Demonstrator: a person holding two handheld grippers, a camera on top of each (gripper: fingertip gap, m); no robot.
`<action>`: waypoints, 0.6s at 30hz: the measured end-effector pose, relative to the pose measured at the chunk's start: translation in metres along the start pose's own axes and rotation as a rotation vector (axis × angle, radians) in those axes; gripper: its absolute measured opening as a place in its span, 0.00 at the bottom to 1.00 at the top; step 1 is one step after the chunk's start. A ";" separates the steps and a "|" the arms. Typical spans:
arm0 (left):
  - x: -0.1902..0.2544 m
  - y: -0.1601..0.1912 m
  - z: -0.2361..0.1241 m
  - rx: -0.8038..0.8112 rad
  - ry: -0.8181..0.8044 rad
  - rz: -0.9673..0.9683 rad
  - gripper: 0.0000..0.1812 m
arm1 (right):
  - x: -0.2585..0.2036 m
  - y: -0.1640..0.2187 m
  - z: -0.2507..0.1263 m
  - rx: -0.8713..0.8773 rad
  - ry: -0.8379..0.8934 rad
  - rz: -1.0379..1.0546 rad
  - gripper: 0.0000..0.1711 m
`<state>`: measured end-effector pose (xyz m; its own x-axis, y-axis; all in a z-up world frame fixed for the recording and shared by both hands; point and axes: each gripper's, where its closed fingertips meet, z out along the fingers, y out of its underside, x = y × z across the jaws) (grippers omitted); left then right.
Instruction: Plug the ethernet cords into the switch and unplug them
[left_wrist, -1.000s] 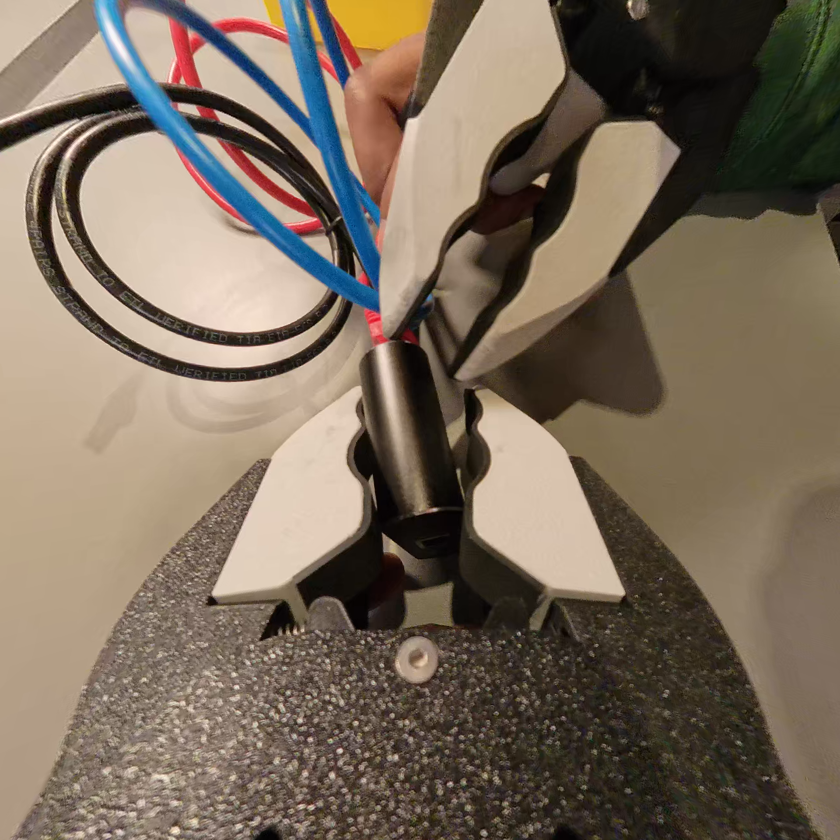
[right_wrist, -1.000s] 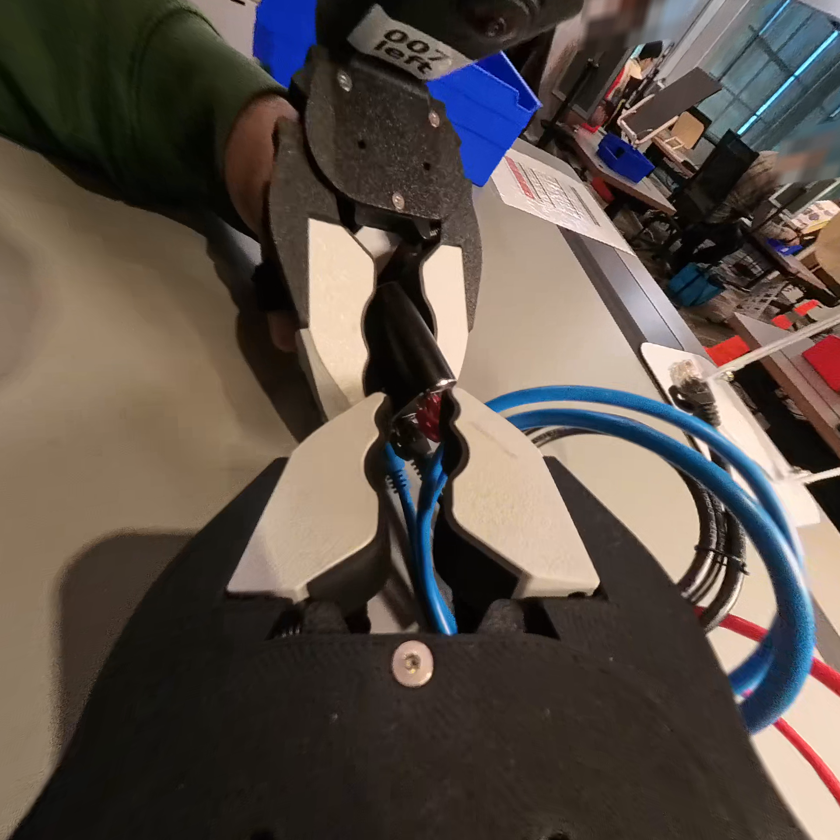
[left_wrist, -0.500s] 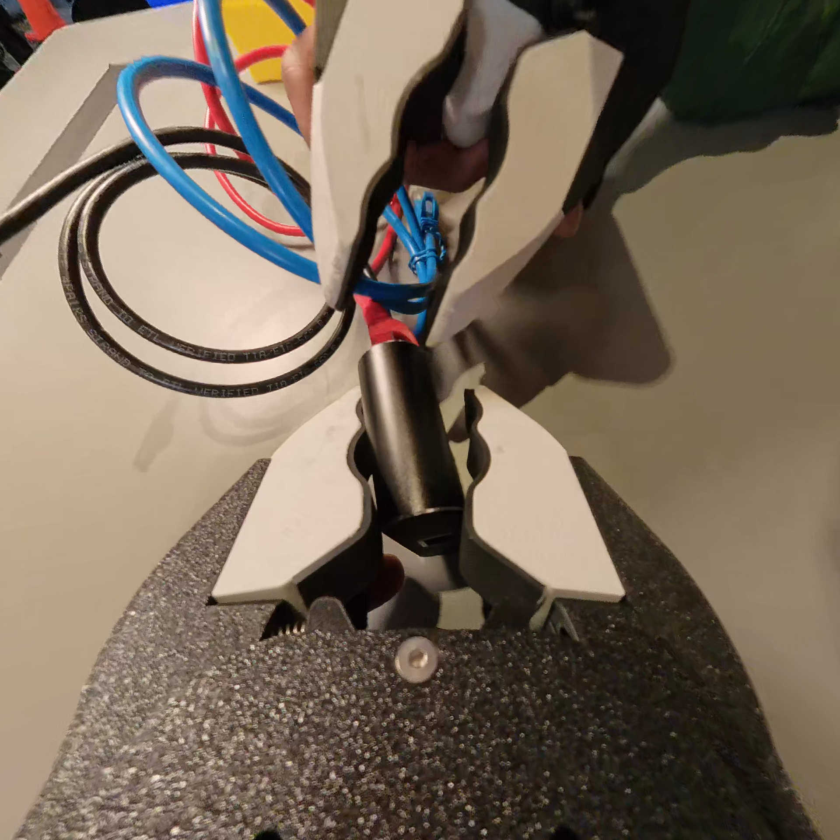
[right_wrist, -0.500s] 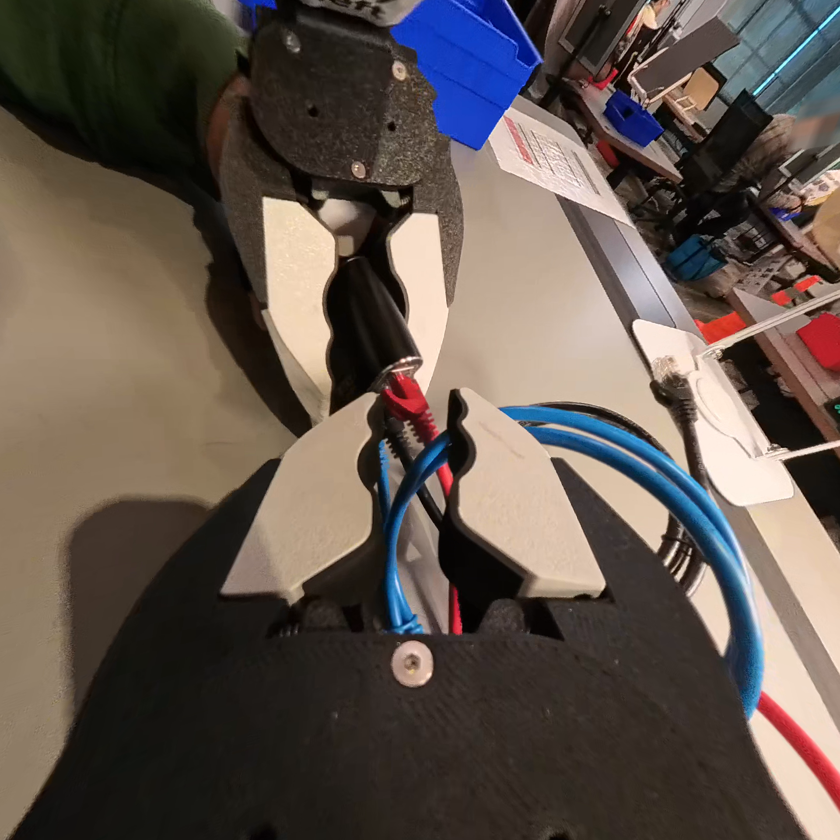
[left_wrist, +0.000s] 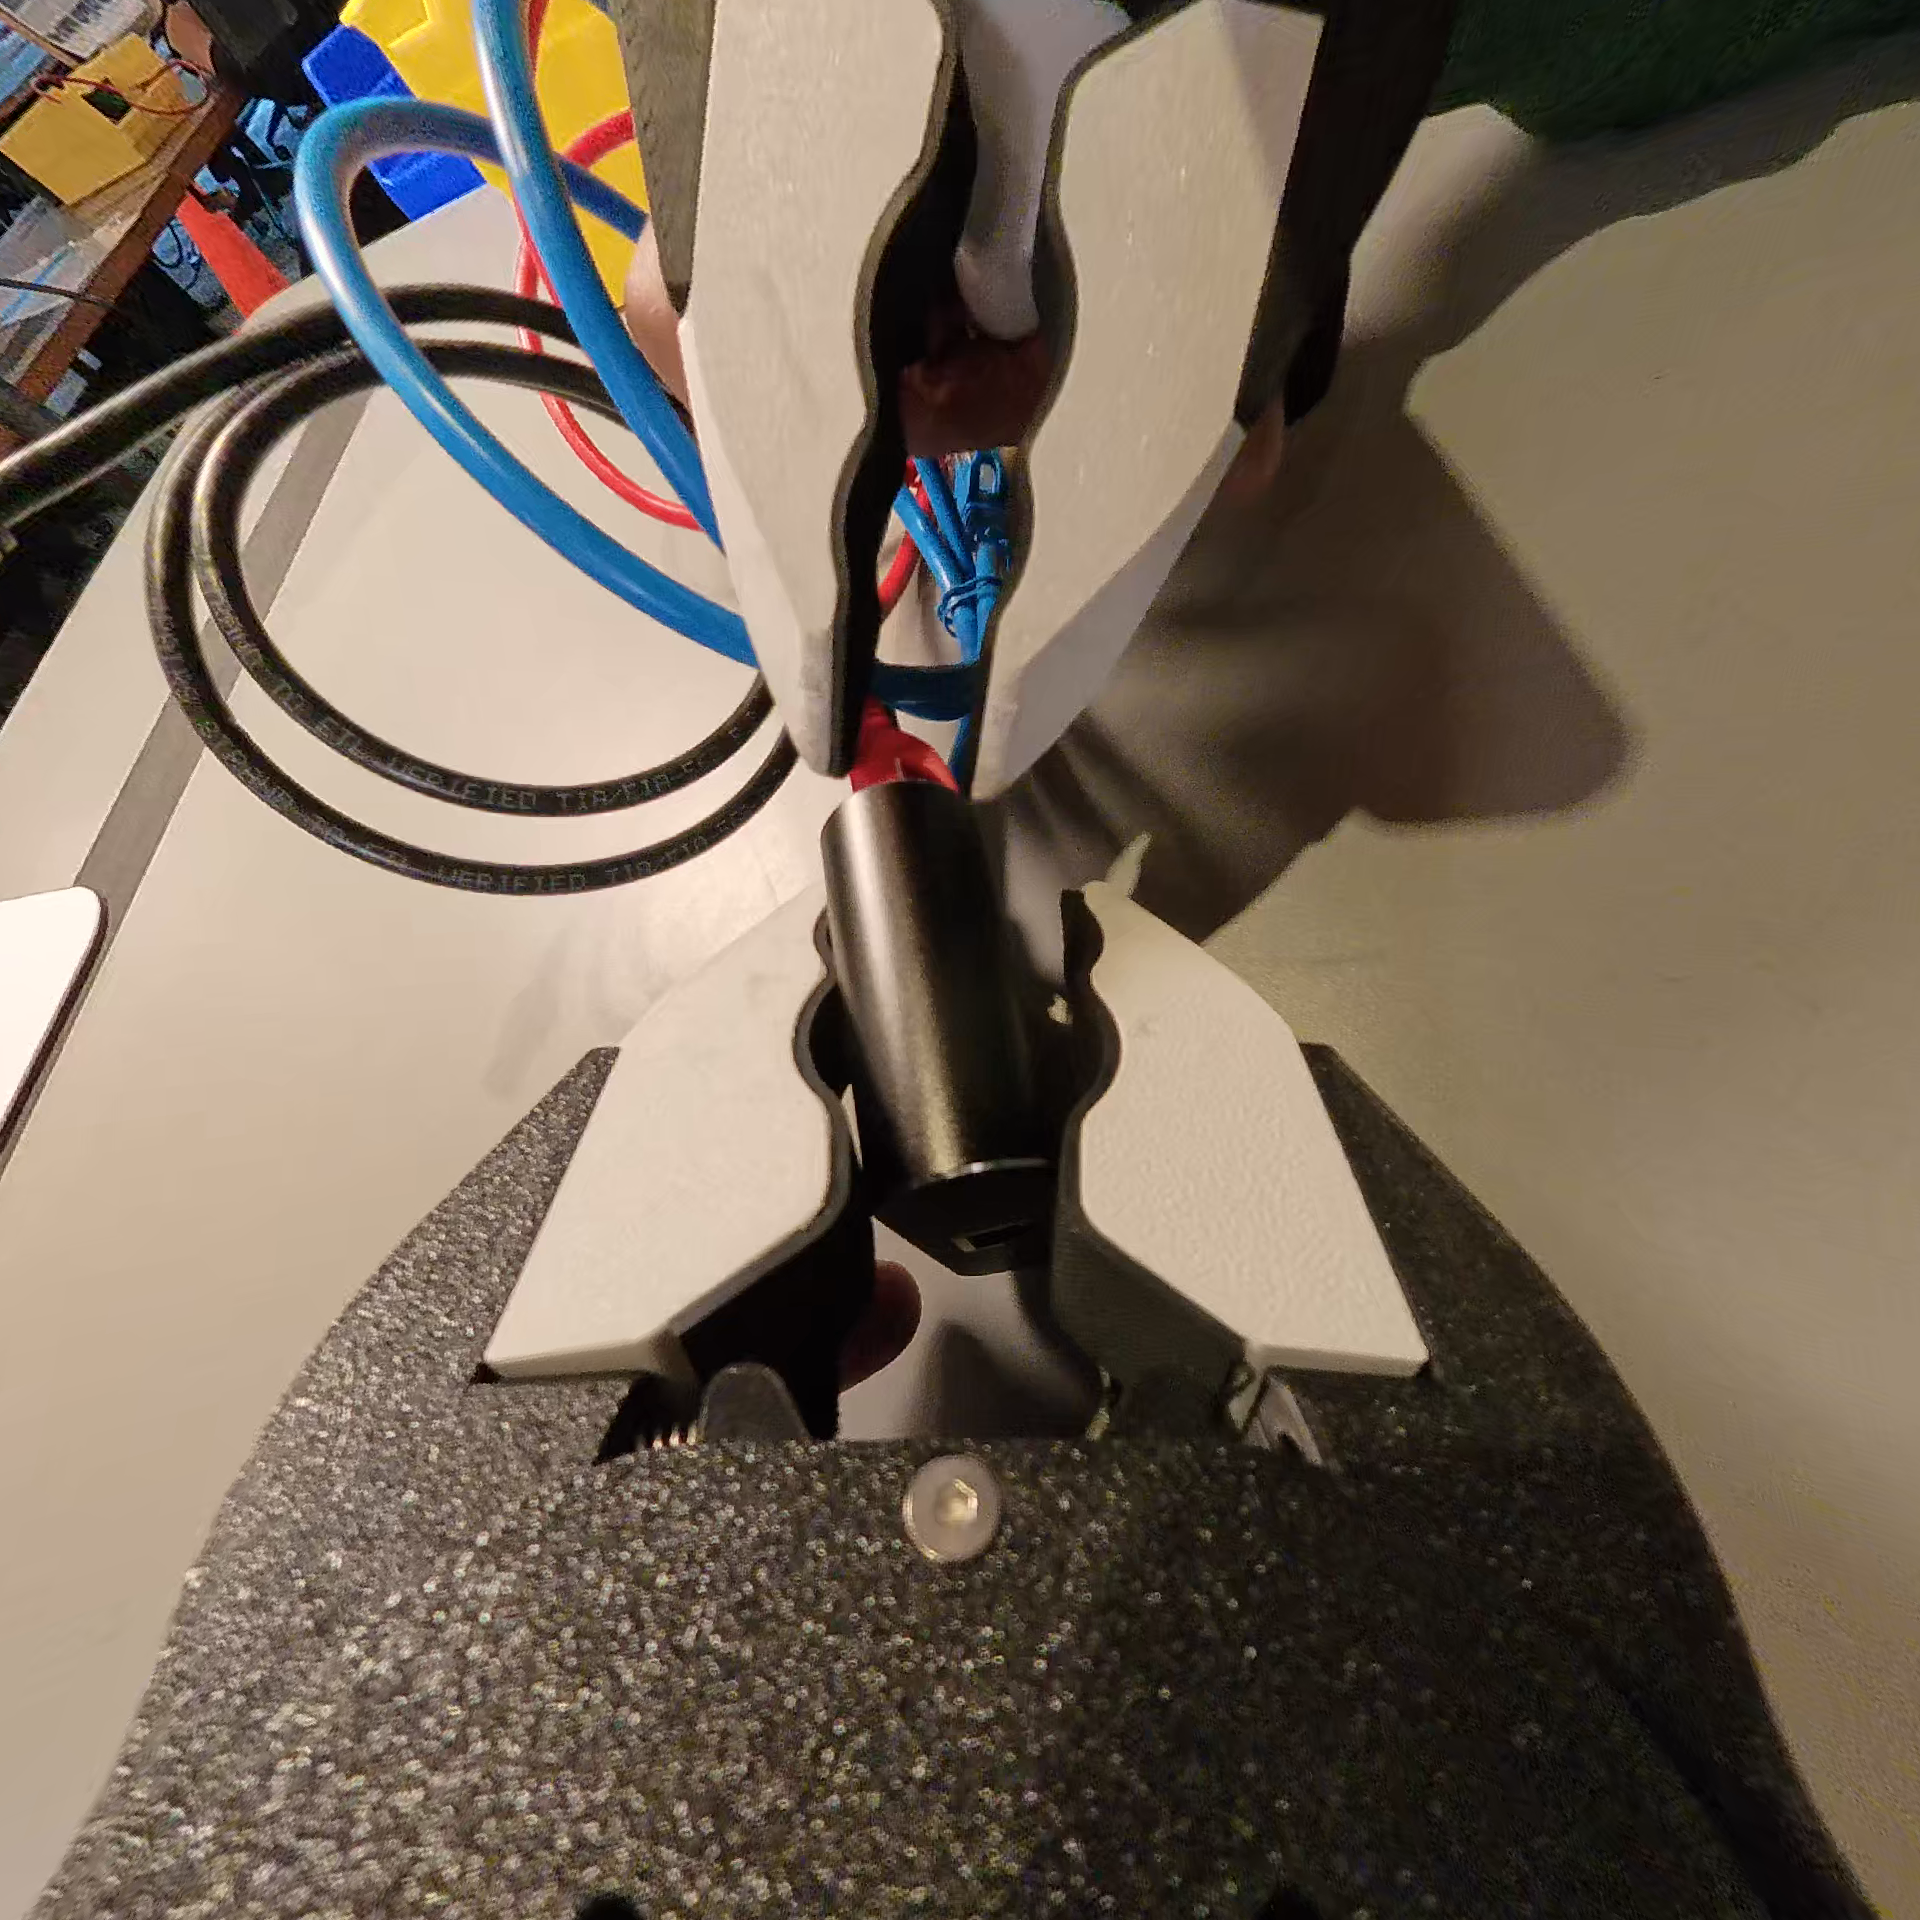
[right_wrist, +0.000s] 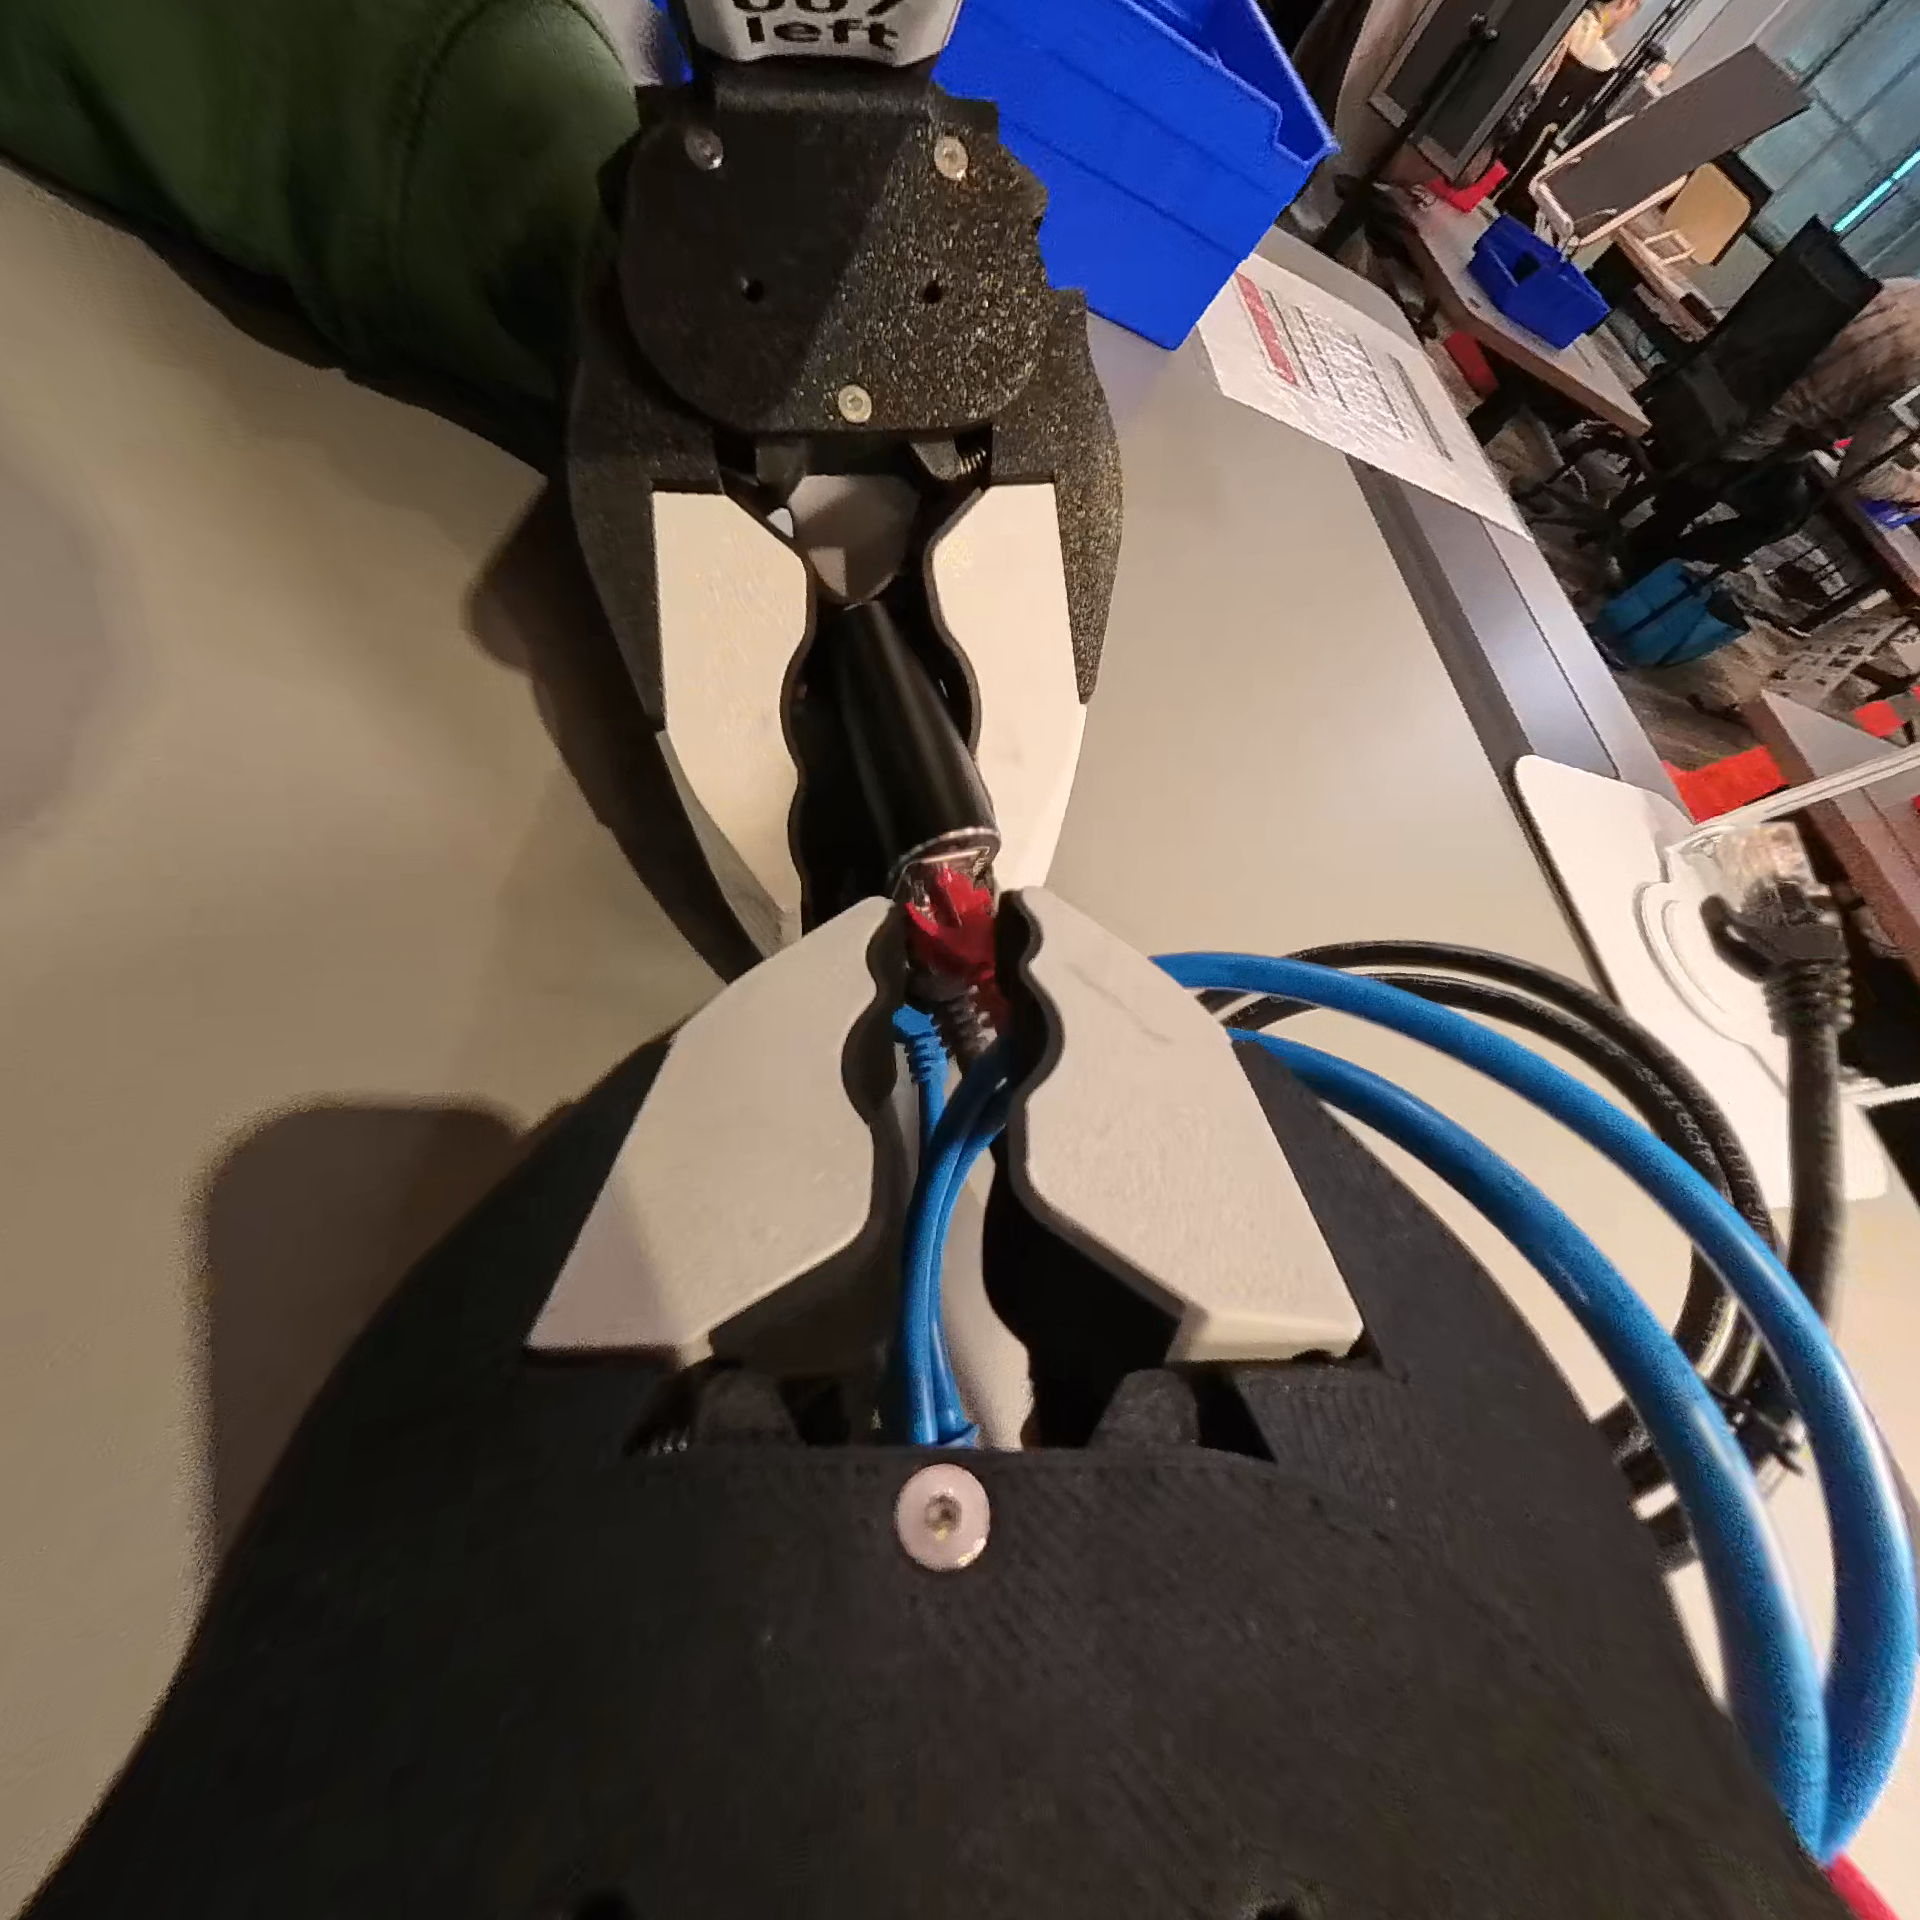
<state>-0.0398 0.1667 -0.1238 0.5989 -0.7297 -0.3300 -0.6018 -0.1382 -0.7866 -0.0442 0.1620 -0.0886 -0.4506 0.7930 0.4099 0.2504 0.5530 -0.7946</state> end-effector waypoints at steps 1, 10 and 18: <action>0.000 0.000 0.000 0.000 -0.001 0.000 0.21 | 0.000 0.000 0.000 0.001 -0.003 0.002 0.09; 0.000 0.000 0.000 0.000 -0.011 0.007 0.21 | 0.000 0.000 0.001 -0.001 0.005 -0.016 0.09; -0.004 0.002 0.000 -0.017 -0.051 -0.013 0.21 | 0.004 0.000 0.004 -0.033 0.067 -0.035 0.08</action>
<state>-0.0430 0.1696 -0.1241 0.6325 -0.6926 -0.3468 -0.6025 -0.1586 -0.7822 -0.0495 0.1645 -0.0886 -0.4014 0.7880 0.4668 0.2647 0.5877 -0.7646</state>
